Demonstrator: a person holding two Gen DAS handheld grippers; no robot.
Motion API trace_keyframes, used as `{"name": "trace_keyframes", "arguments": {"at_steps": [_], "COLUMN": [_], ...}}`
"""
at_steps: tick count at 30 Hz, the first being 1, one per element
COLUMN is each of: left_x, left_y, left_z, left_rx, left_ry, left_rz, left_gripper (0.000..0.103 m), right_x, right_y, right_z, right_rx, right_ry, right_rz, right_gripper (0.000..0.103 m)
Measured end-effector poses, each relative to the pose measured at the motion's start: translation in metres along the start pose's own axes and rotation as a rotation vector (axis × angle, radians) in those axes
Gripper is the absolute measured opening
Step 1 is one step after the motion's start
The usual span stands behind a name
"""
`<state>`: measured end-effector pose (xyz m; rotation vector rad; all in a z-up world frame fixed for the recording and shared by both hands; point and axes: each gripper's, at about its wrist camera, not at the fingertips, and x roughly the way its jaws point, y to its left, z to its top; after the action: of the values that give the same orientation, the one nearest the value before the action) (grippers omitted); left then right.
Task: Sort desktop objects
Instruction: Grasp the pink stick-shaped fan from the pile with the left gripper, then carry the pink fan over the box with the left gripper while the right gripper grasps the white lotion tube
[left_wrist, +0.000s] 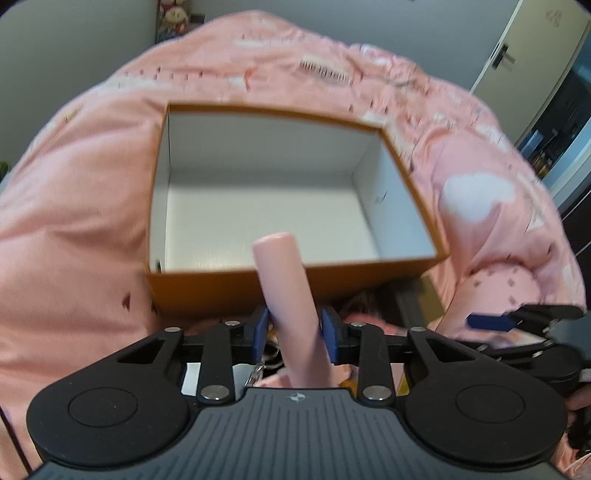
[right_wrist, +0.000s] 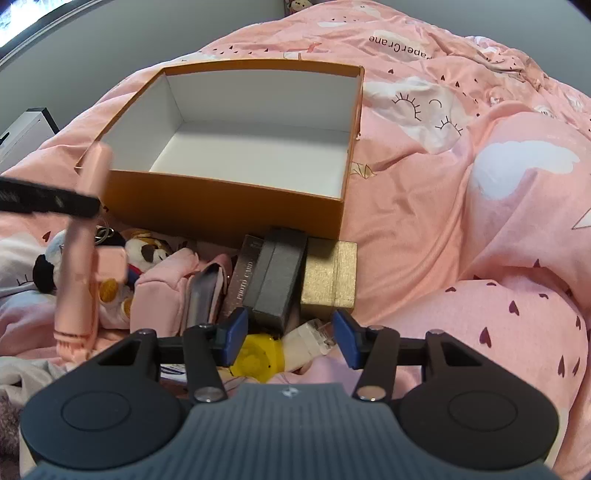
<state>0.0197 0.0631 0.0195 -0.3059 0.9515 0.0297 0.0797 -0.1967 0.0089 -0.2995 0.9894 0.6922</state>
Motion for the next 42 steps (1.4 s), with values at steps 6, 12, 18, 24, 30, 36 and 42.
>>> {"name": "trace_keyframes", "arguments": {"at_steps": [6,12,18,24,30,36,42], "left_x": [-0.019,-0.038,-0.056,-0.066,-0.071,-0.061,-0.054], "left_y": [0.009,0.018,0.019,0.020,0.024,0.027,0.031], "left_z": [0.015,0.030,0.046,0.061,0.077,0.084,0.081], "left_rx": [-0.026,-0.054,-0.048,-0.042,-0.030,-0.030,-0.023], "left_ry": [-0.069,-0.139,-0.197,-0.239,-0.281,-0.261,-0.235], "left_rz": [-0.021,-0.033,-0.054,-0.041,-0.006,0.012,0.019], "left_gripper": [0.031,0.030,0.030,0.030,0.030,0.030,0.030], "right_x": [0.010,0.010,0.009,0.002,-0.007,-0.005,-0.014], "right_y": [-0.006,-0.007,0.002,0.015,0.031,0.038,0.051], "right_z": [0.008,0.015,0.019,0.020,0.018,0.018,0.016], "right_rx": [-0.001,0.001,-0.019,-0.119,-0.269,-0.329,-0.458], "right_ry": [0.007,-0.001,0.043,0.109,0.191,0.243,0.286], "right_rz": [-0.028,-0.014,0.103,0.218,0.311,0.340,0.355], "right_gripper": [0.050,0.049,0.045,0.044,0.043,0.037,0.037]}}
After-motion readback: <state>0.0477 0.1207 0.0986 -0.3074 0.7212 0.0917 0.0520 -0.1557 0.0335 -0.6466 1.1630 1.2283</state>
